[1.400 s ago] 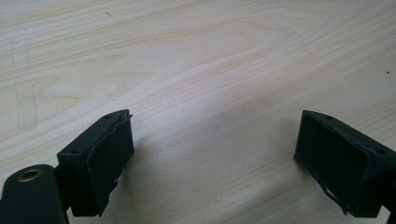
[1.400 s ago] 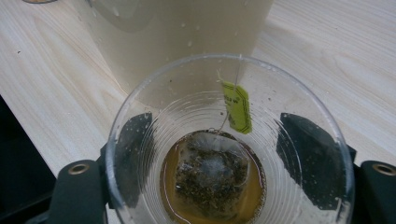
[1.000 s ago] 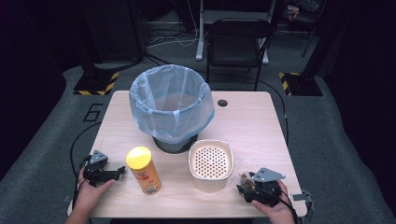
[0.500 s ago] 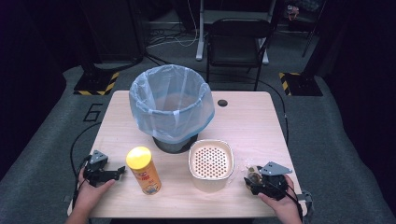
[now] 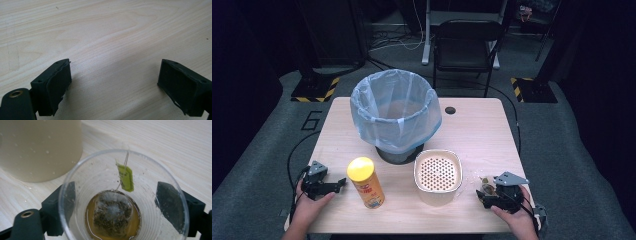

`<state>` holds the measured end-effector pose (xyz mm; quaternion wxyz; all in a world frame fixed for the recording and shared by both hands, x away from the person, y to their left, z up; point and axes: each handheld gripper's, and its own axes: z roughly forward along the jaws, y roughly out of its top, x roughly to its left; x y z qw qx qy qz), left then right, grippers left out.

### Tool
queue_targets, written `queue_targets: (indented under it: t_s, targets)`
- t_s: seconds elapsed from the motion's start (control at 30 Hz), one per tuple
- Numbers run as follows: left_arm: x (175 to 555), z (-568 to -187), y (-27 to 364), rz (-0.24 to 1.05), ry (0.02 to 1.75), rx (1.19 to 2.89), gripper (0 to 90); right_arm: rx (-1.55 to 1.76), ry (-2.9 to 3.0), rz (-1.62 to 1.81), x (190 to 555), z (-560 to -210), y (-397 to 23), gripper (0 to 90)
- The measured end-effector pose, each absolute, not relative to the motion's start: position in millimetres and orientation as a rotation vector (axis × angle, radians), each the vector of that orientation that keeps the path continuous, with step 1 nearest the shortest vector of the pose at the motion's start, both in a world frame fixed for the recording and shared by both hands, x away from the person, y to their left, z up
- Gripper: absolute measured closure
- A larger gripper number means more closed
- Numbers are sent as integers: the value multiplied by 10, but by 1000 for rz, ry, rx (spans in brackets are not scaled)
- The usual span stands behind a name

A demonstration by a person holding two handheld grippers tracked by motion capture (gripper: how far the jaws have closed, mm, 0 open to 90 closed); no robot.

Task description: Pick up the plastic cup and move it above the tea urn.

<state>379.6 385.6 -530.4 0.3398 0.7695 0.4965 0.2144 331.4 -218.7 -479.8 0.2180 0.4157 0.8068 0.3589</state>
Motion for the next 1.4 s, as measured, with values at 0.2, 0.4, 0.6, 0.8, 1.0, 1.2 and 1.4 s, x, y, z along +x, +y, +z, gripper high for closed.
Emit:
queue_targets:
  t_s: [0.2,0.4,0.6,0.8,1.0,1.2,1.4]
  targets:
    - [3795,-5304,3856,558,1293,2003,112,1147,2190,1036,3290,-4654,-2172,142]
    - [3795,-5304,3856,557,1293,2003,112,1087,2143,1060,3217,-4454,-2136,144]
    - [3795,-5304,3856,558,1292,2003,112,1036,2178,1123,3208,-4245,-1978,260]
    - [3793,-5303,3855,556,1295,2002,112,1008,2234,1230,3290,-4087,-1777,360]
    - [3795,-5305,3855,560,1292,2002,112,988,2282,1228,3375,-4062,-1574,363]
    - [3794,-5304,3855,557,1294,2003,112,1002,2310,1186,3470,-4182,-1455,351]
    - [3793,-5305,3854,558,1294,2002,112,1018,2336,1160,3525,-4239,-1397,357]
